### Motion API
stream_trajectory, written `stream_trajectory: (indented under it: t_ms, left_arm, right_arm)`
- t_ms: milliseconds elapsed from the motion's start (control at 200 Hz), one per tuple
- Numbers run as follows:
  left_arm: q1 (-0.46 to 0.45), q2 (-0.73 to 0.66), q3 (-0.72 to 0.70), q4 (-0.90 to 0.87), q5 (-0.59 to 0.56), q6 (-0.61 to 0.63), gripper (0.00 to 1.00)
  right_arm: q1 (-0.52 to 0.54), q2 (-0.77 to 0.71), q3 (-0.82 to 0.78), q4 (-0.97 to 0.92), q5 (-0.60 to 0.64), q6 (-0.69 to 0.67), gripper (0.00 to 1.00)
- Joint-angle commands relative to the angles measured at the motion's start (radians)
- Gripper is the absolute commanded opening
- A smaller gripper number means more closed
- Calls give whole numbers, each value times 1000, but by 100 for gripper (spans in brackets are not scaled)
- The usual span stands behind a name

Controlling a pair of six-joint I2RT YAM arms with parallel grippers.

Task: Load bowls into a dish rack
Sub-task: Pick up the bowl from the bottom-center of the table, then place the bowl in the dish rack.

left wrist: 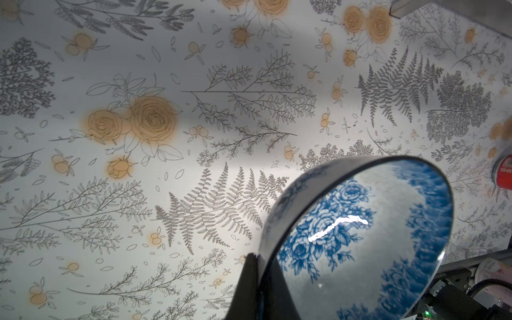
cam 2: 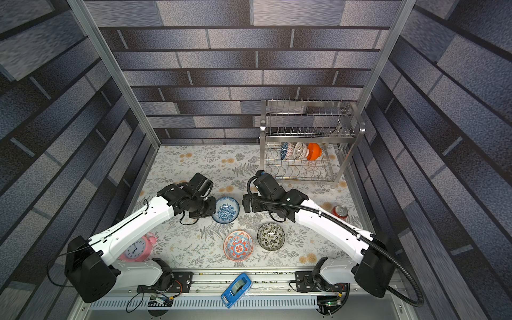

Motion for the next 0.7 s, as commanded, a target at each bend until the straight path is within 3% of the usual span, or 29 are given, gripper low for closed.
stream_trajectory:
  t_ms: [0,306,696]
  left_arm:
    - [4,26,66,42,50,60,0]
    - [4,99,95,86,99,77,0]
    - [-5,104,94,95,110,74,0]
  right_arm:
    - [8,14,45,-71,4,-23,100]
    - [8,71,90,-110,-77,-52,95]
    - [9,169,131,-101,-136,-49,66]
